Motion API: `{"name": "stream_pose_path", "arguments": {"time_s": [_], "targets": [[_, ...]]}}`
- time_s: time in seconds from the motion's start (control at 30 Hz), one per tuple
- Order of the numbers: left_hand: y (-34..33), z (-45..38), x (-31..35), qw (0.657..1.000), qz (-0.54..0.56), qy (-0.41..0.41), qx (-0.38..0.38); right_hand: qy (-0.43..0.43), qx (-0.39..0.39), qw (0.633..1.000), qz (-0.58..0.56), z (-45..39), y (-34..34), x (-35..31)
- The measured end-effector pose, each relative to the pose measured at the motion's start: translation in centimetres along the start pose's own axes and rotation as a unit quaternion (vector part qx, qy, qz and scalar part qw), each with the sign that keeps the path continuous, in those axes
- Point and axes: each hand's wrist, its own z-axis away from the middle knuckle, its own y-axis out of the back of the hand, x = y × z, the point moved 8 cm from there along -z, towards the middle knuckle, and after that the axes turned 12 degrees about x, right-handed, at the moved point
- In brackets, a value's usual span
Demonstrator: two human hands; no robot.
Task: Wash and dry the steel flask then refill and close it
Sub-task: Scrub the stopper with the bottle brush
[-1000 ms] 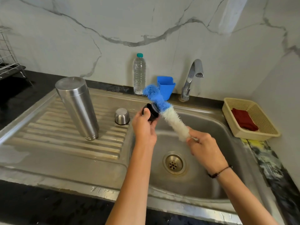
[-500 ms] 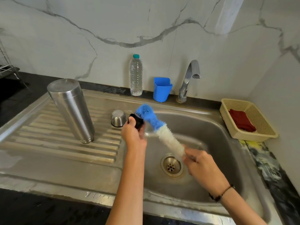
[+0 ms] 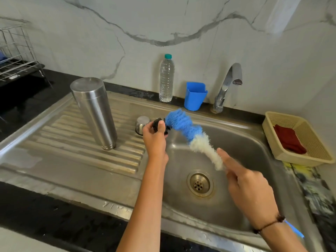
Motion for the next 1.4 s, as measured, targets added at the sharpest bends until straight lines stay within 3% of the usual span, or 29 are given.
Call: {"name": "stream_pose_path", "arguments": {"time_s": [0.3, 0.5, 0.77, 0.93, 1.1, 1.4], "targets": [[-1.0, 0.1, 1.2, 0.988, -0.105, -0.111, -0.022, -0.011, -0.025, 0.999, 0.036, -2.5, -1.5, -0.7], [-2.2, 0.4, 1.8, 0.962, -0.184, -0.193, -0.056, -0.017, -0.026, 0.999, 0.045, -3.5, -1.2, -0.5], [-0.7, -0.7, 0.7, 0.983, -0.108, -0.144, 0.028, -0.010, -0.059, 0.995, 0.075, -1.2, -0.7, -0.8], [-2.5, 1.3, 1.2, 0.963, -0.157, -0.216, -0.037, 0.008, -0.021, 0.997, 0.075, -3.7, 0.1, -1.6], [-0.1, -1.1, 1.9, 0.971, -0.125, -0.203, 0.030, 0.036, -0.052, 0.995, 0.074, -1.6, 0.6, -2.6], [-2.8, 2.4, 2.3, 0.956, -0.133, -0.244, -0.089, 0.041, -0.023, 0.997, 0.069, -5.1, 1.2, -2.5]]}}
